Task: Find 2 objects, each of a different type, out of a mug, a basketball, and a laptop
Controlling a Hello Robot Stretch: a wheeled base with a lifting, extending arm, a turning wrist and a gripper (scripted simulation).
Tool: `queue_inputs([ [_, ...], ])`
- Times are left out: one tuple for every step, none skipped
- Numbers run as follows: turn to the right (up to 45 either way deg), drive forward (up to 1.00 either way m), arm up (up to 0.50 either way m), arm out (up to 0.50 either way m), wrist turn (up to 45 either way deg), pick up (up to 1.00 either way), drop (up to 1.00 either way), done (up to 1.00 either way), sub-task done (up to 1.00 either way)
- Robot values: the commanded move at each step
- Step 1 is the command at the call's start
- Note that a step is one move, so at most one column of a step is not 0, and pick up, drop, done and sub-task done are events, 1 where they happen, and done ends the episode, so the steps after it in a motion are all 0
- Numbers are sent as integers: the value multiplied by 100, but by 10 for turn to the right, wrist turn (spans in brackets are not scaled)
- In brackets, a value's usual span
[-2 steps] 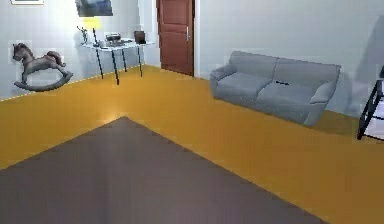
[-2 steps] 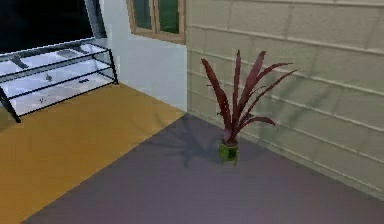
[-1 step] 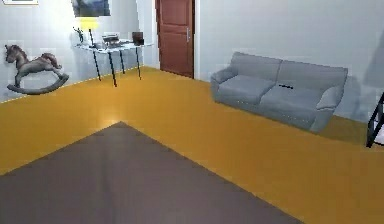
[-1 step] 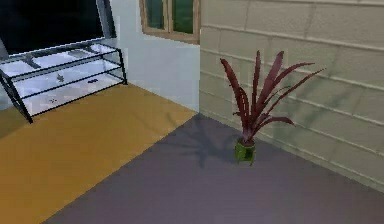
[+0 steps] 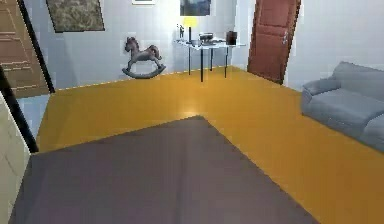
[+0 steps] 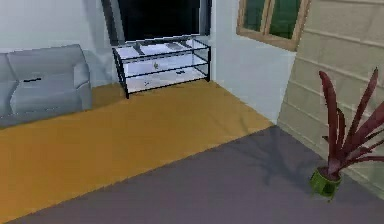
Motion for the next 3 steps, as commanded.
queue_inputs([
  [0, 100, 0, 0, 0, 0, 0, 0, 0],
  [0, 100, 0, 0, 0, 0, 0, 0, 0],
  [0, 100, 0, 0, 0, 0, 0, 0, 0],
])
